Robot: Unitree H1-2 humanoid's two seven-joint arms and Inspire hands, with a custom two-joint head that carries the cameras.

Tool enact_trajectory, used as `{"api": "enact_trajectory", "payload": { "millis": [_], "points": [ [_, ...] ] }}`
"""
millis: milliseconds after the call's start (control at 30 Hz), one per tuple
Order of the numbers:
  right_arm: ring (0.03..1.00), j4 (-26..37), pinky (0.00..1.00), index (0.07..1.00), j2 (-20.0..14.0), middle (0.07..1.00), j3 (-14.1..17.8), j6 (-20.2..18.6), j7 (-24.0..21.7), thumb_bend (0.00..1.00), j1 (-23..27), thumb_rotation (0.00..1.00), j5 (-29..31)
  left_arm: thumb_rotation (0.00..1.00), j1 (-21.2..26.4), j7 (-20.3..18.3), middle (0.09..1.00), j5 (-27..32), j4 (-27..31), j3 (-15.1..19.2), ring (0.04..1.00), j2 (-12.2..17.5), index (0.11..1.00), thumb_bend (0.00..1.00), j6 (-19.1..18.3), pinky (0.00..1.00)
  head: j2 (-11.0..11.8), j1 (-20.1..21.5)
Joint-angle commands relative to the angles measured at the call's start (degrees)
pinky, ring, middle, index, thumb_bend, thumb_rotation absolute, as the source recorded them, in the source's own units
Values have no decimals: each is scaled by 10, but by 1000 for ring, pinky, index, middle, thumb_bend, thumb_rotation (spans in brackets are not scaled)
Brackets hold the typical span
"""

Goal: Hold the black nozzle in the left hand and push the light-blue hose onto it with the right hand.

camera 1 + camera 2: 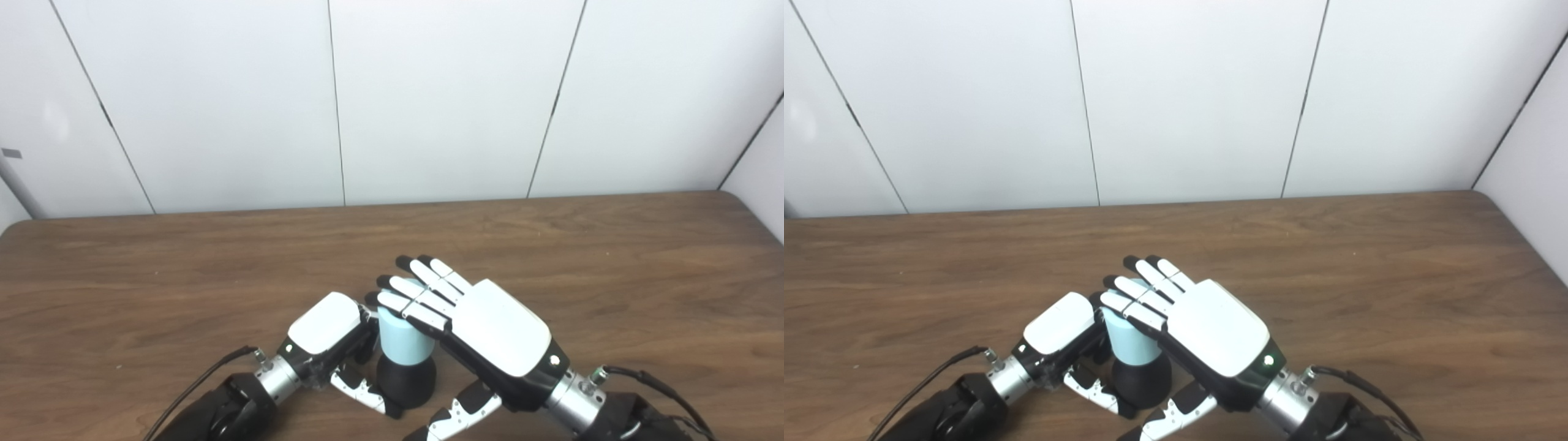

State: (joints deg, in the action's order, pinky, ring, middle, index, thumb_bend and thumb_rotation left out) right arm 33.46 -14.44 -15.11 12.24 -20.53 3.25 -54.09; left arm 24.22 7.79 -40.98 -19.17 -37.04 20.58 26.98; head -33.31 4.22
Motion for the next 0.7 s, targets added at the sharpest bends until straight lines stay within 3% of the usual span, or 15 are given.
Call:
{"api": "enact_trajectory", "payload": {
  "millis": [0, 200, 667],
  "points": [
    [1000, -25, 907, 870, -13, 913, -10, 9, -12, 948, -9, 874, -20, 0, -47, -21, 454, -5, -21, -19, 202, -10, 482, 523, -1, 146, -1, 1],
    [1000, -32, 936, 894, -16, 932, -14, 0, -9, 946, -11, 892, -28, 0, -46, -19, 392, -3, -20, -21, 223, -9, 498, 516, -1, 161, -1, 1],
    [1000, -30, 919, 924, -20, 963, -16, -30, -36, 957, -19, 895, -37, 0, -49, -23, 394, -9, -15, -16, 232, -7, 501, 515, -1, 171, -4, 3]
  ]
}}
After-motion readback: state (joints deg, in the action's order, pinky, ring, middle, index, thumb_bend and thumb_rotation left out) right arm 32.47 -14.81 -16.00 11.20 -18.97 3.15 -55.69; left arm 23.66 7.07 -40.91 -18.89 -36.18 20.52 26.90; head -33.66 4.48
